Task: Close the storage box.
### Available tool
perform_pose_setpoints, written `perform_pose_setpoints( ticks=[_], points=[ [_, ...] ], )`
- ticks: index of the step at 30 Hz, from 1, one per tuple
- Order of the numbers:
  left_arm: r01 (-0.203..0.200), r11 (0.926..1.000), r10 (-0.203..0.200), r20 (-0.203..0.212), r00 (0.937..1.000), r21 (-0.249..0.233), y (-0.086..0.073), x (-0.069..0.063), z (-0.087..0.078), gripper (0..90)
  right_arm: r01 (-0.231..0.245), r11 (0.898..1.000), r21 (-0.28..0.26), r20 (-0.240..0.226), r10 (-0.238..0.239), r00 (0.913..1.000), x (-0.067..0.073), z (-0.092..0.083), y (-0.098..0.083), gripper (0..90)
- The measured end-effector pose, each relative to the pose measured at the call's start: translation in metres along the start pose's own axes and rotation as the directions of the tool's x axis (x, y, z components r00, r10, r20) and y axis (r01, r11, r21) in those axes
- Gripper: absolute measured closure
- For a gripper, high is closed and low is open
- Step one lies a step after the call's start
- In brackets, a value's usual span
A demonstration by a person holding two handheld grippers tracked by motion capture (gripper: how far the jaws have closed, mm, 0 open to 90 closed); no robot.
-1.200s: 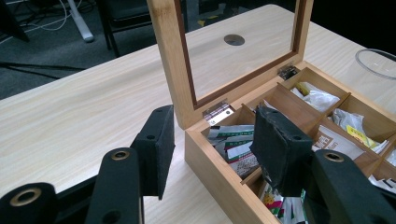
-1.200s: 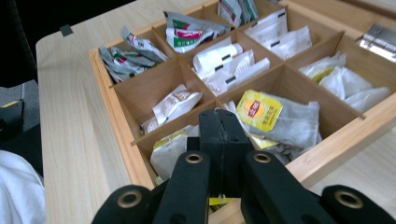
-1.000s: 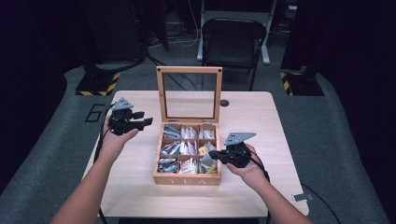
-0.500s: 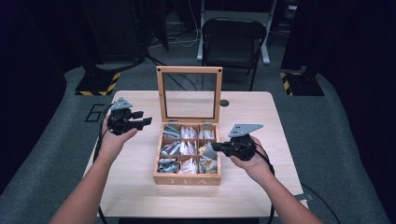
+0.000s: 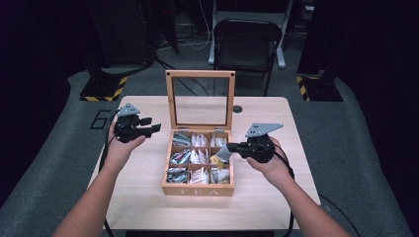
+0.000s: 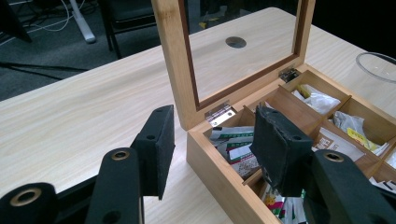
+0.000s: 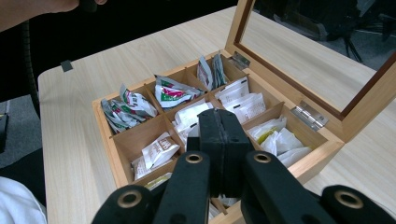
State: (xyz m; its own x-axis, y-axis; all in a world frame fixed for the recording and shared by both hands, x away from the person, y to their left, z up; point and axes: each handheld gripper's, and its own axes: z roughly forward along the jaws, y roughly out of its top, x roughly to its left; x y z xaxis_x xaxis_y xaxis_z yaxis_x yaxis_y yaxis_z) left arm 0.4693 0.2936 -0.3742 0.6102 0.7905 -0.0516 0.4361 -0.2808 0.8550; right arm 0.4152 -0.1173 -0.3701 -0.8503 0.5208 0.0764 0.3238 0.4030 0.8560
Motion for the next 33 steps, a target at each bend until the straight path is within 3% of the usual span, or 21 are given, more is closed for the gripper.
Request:
perform_pose_setpoints(
  ticks=[18, 33],
  points=[
    [0.001, 1.0, -0.001, 0.0, 1.0, 0.0, 0.0, 0.0, -0.001, 48.8, 0.006, 1.0, -0.009, 0.023, -0.006, 0.9997, -0.006, -0.008, 0.008, 90.0],
    [0.001, 1.0, -0.001, 0.001, 1.0, 0.002, 0.0, 0.001, -0.002, 48.8, 0.003, 1.0, -0.007, 0.061, -0.002, 0.9981, -0.019, -0.015, 0.012, 90.0]
  ],
)
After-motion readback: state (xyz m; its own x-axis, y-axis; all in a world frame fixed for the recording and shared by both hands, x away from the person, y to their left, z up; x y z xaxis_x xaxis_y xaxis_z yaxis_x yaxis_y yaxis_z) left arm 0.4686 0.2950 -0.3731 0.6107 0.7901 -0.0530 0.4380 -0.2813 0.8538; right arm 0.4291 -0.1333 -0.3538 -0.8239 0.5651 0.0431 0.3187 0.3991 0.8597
